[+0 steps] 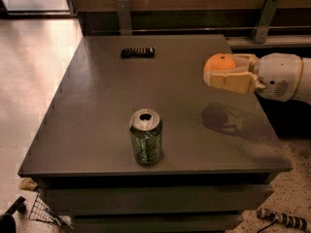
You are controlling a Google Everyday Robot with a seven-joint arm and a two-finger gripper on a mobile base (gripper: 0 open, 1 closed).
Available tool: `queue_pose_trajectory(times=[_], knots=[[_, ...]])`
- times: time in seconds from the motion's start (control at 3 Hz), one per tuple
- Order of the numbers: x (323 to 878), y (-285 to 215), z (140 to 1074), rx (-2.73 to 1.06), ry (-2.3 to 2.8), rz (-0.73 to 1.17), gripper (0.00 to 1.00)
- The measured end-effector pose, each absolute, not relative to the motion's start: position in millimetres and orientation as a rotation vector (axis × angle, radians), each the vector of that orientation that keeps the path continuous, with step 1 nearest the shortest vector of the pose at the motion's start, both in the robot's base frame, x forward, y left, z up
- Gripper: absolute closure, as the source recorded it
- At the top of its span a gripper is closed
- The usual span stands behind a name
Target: Move orange near green can
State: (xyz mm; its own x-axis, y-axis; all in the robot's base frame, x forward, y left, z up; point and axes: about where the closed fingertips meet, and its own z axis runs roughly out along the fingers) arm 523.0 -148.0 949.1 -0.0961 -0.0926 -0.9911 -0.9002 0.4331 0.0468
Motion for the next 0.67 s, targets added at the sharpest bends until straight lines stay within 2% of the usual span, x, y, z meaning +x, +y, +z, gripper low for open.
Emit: queue_pose_trajectory(times=[0.67], knots=[[443,-117,896,-1.026,1.555,0.949,1.00]])
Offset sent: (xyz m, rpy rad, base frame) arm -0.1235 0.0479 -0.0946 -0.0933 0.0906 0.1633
